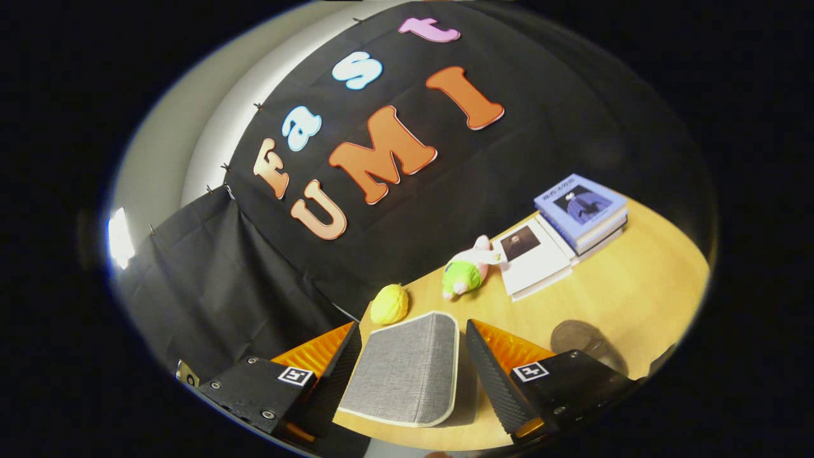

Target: Open the storage box then place both shoes into the box .Put the left shoe in first, then the right shoe, with the right side of both shoes facing outward in a uniform manner.

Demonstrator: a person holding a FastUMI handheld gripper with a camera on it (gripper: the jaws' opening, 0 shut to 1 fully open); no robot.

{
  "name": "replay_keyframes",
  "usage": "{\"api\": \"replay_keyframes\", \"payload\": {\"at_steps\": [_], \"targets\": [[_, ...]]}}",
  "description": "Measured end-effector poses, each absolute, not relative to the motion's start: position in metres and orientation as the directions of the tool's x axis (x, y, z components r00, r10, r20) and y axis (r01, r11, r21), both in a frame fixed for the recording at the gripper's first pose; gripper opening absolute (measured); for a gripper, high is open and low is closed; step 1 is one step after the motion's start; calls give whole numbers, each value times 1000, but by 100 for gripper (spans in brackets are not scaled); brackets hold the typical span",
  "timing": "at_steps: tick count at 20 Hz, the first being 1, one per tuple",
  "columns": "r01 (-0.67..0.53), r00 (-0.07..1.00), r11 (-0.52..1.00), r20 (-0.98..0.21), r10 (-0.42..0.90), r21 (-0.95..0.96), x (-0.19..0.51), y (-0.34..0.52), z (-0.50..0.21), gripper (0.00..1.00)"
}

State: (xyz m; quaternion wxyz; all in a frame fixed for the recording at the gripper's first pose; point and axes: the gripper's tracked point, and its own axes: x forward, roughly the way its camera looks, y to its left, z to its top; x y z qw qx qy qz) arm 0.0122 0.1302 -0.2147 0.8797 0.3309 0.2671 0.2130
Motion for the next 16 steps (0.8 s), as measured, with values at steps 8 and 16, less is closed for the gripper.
{"api": "replay_keyframes", "payload": {"at_steps": [8,16], "targets": [[-77,599,561,-411,687,824,5,176,-309,98],[-80,485,522,-425,765,849,1,216,-341,98]]}}
